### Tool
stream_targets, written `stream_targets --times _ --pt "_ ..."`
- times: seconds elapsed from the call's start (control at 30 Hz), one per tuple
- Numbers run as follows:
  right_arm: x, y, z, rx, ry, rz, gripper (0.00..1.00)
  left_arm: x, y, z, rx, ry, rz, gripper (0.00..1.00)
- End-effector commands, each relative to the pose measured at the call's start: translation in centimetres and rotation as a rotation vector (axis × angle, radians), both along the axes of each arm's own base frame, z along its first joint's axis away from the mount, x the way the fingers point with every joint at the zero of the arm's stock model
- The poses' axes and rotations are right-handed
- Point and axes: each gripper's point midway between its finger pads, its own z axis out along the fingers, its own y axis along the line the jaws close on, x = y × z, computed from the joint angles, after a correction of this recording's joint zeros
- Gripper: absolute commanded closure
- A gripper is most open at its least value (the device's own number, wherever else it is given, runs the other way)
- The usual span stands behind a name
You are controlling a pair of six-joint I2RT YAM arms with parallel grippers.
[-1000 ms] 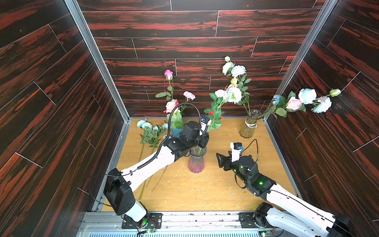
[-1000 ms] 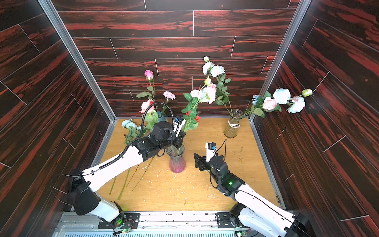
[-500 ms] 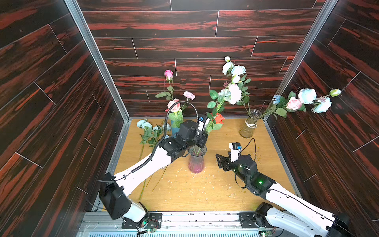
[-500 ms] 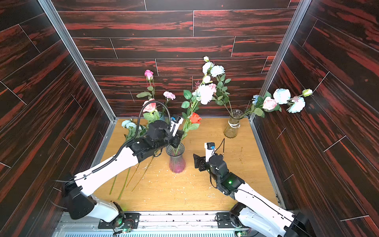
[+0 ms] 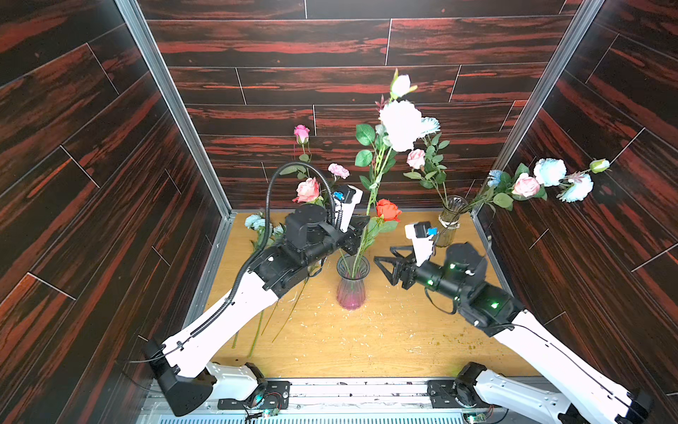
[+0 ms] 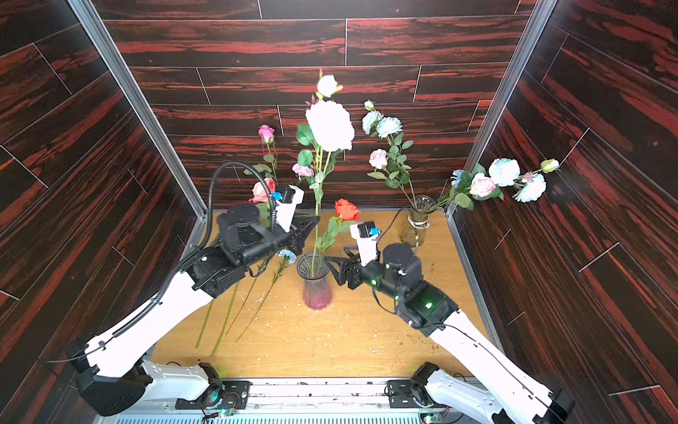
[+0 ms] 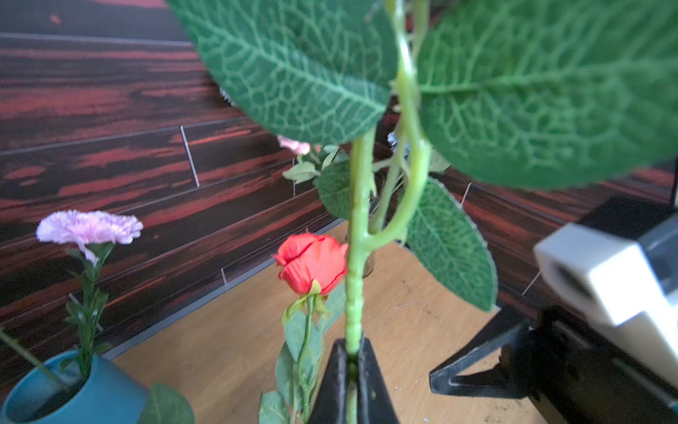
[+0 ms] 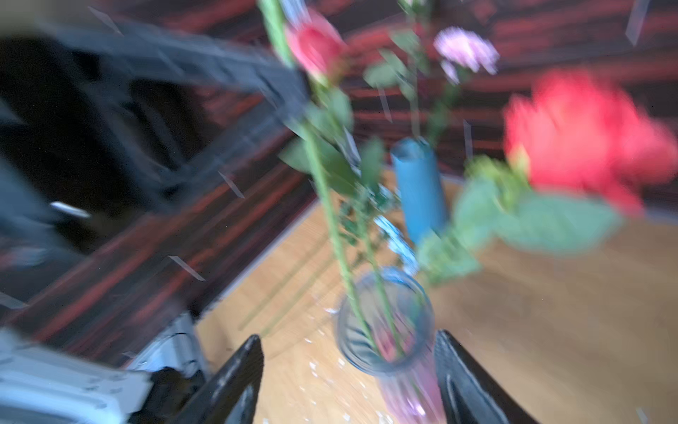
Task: Pick out blue flowers from the vase
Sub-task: Place the flower at the center of the board.
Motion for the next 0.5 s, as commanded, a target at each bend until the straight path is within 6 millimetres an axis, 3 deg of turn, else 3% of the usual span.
stream_targets --times 0.0,0.1,0.47 --pt "-2.0 0.9 2.9 0.005 -0.041 0.134 0.24 -2.7 1.0 5.3 -0.11 -0.061 -0.082 1.0" --pt "-2.3 1.9 4.8 0.015 -0.07 0.19 0.23 -3.9 1.4 6.4 -0.141 -0.062 -0.127 1.0" --pt "-1.0 4.5 7.8 0.037 -0.107 0.258 0.26 -7.1 2.1 9.2 -0.249 -0.047 -0.244 1.0"
